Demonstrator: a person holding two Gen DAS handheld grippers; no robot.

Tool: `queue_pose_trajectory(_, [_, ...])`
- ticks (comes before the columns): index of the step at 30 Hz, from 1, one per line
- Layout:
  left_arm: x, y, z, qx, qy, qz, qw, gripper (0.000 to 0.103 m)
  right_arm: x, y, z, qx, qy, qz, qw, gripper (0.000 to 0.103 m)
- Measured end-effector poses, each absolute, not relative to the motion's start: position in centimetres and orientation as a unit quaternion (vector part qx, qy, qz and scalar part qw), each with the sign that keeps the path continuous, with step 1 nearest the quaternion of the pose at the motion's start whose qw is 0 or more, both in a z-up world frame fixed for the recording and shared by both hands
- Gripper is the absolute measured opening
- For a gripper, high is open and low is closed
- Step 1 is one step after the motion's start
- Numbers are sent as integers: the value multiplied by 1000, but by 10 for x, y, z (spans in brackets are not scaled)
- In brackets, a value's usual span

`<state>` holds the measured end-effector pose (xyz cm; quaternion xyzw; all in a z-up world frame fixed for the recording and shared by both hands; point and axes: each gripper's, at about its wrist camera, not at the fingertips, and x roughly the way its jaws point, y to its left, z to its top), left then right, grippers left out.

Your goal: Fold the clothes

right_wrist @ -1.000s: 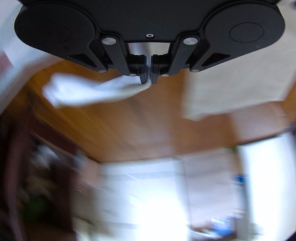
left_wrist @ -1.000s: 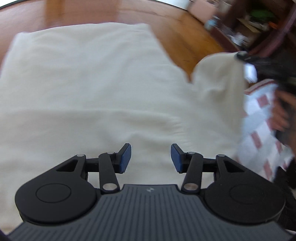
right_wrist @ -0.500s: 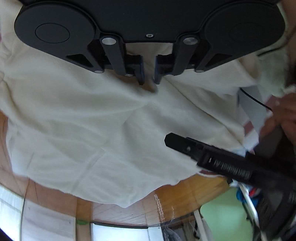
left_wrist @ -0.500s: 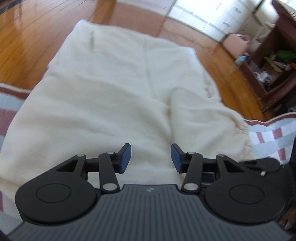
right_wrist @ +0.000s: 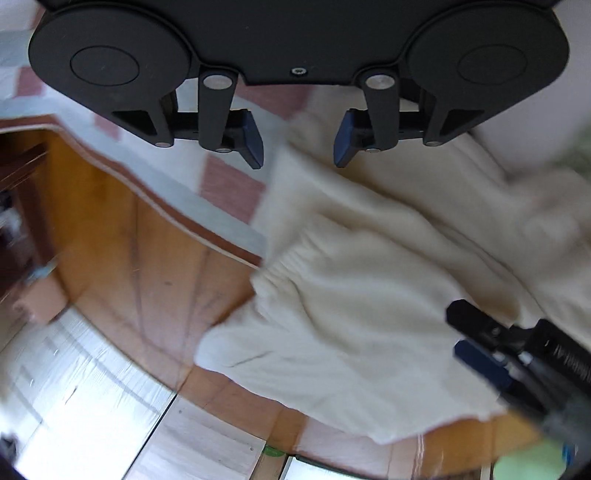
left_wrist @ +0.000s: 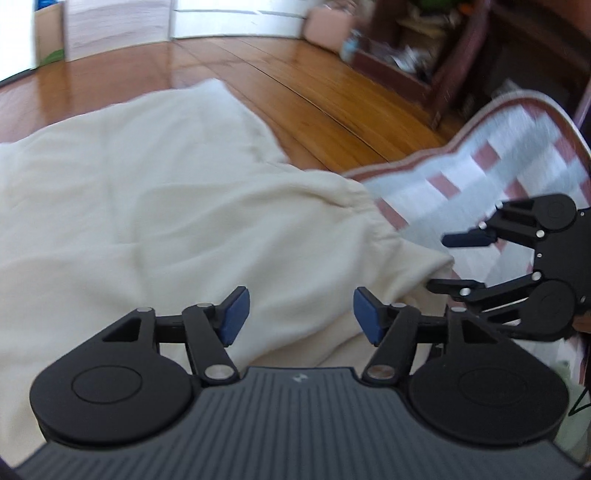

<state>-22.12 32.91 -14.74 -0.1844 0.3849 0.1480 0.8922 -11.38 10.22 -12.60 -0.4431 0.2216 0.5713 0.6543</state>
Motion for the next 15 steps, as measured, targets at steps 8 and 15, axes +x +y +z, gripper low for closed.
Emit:
queue_pose_trajectory(8, [-165,312,-177,-131,454,128,872,81,-94,119,-146,-351,278,572,687,21])
queue_pose_trajectory(15, [-183,318,-150,-130,392,174,894,10,-66,112,-145,-270,314,563,715,4])
